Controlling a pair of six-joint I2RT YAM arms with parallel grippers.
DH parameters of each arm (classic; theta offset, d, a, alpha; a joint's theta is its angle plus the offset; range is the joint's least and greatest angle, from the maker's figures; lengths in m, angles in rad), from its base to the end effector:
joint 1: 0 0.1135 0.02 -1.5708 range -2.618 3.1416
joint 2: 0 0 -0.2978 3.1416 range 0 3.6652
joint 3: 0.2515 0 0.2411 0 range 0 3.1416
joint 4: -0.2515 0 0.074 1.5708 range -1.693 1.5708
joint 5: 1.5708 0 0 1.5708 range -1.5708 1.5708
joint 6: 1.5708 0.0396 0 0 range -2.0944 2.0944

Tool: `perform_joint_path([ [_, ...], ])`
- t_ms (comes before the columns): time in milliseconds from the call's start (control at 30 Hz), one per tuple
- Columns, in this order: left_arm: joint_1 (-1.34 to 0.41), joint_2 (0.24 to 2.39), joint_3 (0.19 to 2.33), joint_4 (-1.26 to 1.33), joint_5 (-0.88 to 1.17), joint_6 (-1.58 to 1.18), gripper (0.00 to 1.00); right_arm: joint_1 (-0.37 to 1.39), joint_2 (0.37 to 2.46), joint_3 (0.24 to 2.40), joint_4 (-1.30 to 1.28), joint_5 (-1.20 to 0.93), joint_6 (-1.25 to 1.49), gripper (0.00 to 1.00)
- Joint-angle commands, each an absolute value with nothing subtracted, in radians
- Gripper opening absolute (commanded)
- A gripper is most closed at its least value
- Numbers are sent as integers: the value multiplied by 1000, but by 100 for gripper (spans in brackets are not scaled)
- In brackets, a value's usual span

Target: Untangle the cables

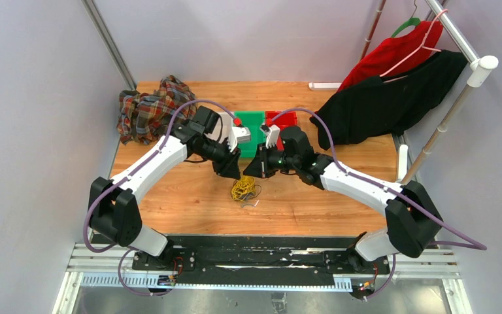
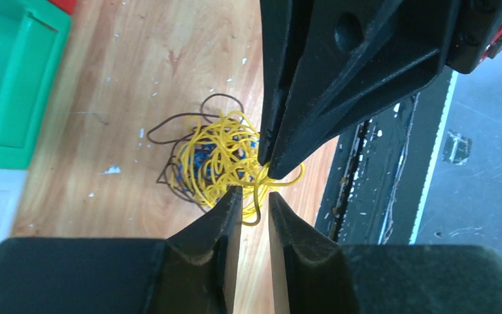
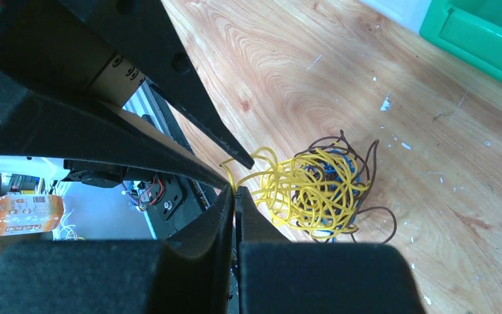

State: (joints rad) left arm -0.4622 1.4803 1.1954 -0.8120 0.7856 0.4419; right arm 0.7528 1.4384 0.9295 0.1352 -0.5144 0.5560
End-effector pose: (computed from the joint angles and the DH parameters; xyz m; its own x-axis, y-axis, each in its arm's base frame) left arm 0.2387 -0.1502 0.3113 -0.4616 0.5677 -0.6817 0.8867 0.2722 -0.3737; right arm 0.2164 0.2295 0.3077 -0.7169 -0.0419 -0.6960 -0.6489 0.4054 0.6439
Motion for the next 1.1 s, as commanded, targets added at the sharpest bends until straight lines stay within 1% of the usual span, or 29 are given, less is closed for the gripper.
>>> perform_joint_path([
  [0,-469,1486,1244,-812,760,445,18,765,1455,963,171,-540,573,0],
  [33,-469,1481,1248,-812,753,441,14,765,1456,960,171,-538,572,1],
  [200,-469,1450,1259,-784,667,365,1,765,1454,953,156,-495,563,1],
  [367,-471,1439,1267,-772,540,233,1,767,1417,945,111,-362,535,10],
  [433,-471,1425,1259,-771,538,211,1,771,1402,949,89,-306,514,19],
  [500,-471,1410,1258,-772,539,194,1,788,1391,957,54,-234,492,32],
  [567,-471,1391,1258,-770,554,176,1,820,1373,960,41,-170,467,47],
  [600,-471,1383,1260,-770,566,166,1,844,1364,959,39,-135,458,50],
  [800,-471,1362,1284,-781,614,95,1,968,1292,931,93,59,407,53],
  [933,-471,1346,1306,-806,631,78,1,978,1285,941,92,114,406,53],
  [1067,-471,1321,1331,-838,648,77,1,977,1303,975,69,196,404,51],
])
